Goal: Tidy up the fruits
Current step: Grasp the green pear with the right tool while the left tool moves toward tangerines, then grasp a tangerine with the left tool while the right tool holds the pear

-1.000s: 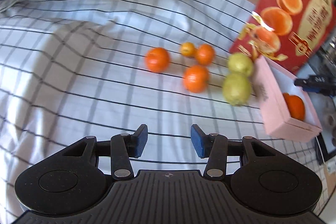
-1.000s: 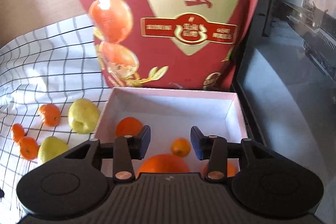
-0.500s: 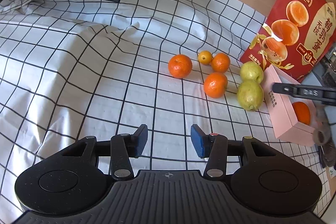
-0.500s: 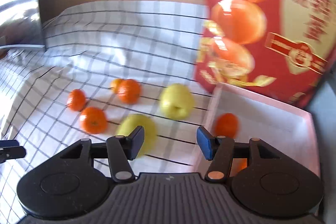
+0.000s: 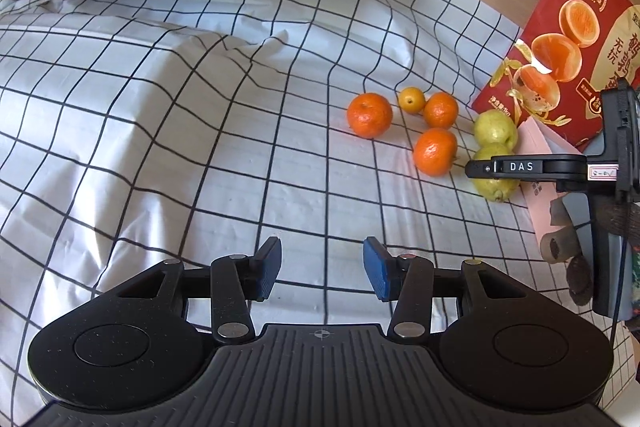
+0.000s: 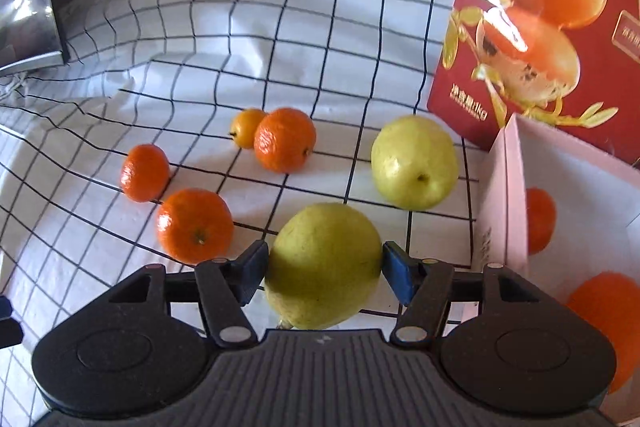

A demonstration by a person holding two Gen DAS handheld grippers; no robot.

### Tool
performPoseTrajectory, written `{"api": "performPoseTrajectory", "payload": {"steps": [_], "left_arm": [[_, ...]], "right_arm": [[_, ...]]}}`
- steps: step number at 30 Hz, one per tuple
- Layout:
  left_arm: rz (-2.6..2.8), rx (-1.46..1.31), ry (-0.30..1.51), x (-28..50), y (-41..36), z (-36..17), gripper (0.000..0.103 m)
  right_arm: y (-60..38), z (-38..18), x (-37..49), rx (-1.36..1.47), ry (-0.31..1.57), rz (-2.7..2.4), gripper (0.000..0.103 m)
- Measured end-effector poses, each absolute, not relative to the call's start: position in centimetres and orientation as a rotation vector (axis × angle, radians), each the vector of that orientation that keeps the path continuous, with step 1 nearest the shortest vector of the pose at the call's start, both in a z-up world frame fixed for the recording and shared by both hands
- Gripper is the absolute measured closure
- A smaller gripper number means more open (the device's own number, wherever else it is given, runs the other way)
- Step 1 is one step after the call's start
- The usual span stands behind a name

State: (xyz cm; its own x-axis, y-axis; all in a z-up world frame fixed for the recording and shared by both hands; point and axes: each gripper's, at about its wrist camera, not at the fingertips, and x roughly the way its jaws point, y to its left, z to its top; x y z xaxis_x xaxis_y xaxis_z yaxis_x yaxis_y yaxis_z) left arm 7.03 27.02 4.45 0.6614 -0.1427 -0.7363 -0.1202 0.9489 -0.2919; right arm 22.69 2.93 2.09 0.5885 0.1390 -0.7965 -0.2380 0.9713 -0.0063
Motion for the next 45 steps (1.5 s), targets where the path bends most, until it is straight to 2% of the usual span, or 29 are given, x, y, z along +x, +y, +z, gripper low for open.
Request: {"api": "performPoseTrajectory", "payload": {"steps": [10,19,28,37,45], "left_arm": [[-0.084,-0.294,0.854,9.0,26.3,4.2,0.053],[-0.258,-0.102,0.766,14.9,20.3,6.0,0.053],[-0.26,0.029,0.761,20.2,16.0,4.1,0.052],[-0.242,0.075,0.748,20.2,14.6,2.9,0.053],[-0.282,0.06,0.751,15.8,14.7,3.3,0.057]], "right_arm": [[3.1,2.2,21.3,-0.115,0.908,0.256,0.042],[2.2,4.1,13.2,-0.156,0.849,0.321,0.042],[-1.2,3.5,6.7,-0.184,0.856,0.25,0.042],[-3.2,2.3,4.5,-0.157,0.851,0.196,0.042],[-3.1,2.1,4.2,-0.193,0.823,0.223,0.042]]}}
